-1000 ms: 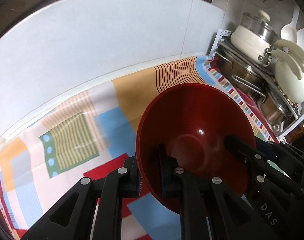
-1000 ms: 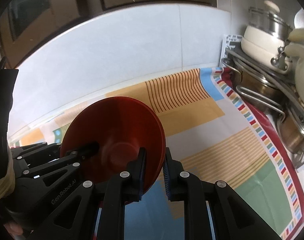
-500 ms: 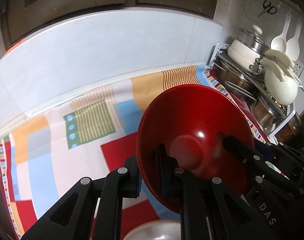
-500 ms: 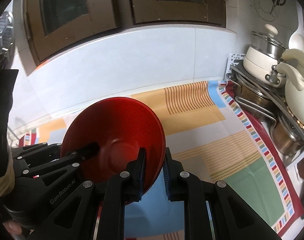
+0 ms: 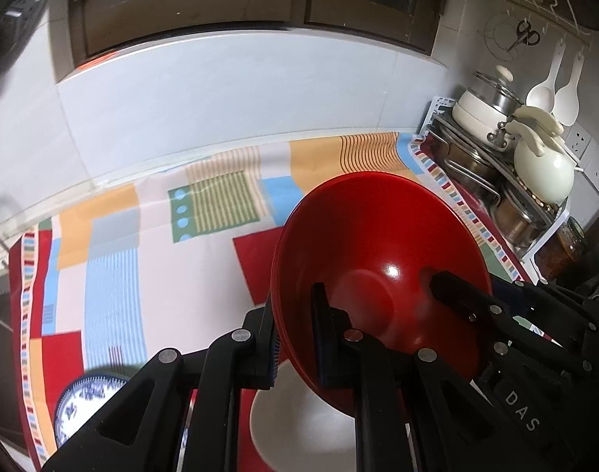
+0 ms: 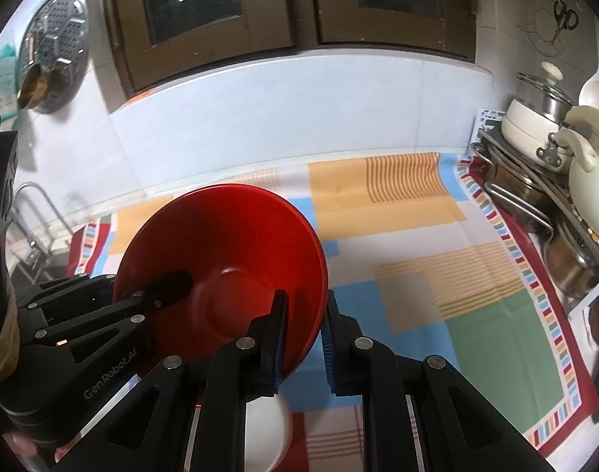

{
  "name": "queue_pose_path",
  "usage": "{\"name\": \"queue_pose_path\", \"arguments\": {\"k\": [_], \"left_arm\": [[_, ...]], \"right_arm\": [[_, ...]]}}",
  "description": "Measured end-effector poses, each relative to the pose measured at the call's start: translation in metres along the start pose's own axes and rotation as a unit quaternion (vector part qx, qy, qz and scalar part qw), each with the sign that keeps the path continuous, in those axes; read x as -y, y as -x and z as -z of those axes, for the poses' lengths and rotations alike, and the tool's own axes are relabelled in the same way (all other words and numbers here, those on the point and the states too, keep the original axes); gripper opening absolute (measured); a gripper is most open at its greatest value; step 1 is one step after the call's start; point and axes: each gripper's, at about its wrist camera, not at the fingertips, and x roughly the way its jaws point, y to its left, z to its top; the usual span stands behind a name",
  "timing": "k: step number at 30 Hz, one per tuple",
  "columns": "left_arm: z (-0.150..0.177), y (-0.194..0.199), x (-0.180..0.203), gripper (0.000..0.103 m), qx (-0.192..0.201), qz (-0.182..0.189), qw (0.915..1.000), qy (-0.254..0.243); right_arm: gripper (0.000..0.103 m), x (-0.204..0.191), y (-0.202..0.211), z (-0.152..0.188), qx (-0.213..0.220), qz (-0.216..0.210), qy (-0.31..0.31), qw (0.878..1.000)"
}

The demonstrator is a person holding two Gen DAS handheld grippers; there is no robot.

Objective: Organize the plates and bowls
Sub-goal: 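Carry the red-and-black bowl over the stacked bowls with both grippers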

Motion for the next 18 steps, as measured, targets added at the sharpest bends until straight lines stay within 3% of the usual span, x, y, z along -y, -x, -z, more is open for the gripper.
{"name": "queue_pose_path", "arguments": {"k": [18], "left_arm": [[0.052, 0.016, -0.015, 0.016, -0.027, -0.009, 0.999, 0.036]], "right_arm": [[0.018, -0.025, 0.007, 0.042, -0.048, -0.033, 0.034, 0.998]]}}
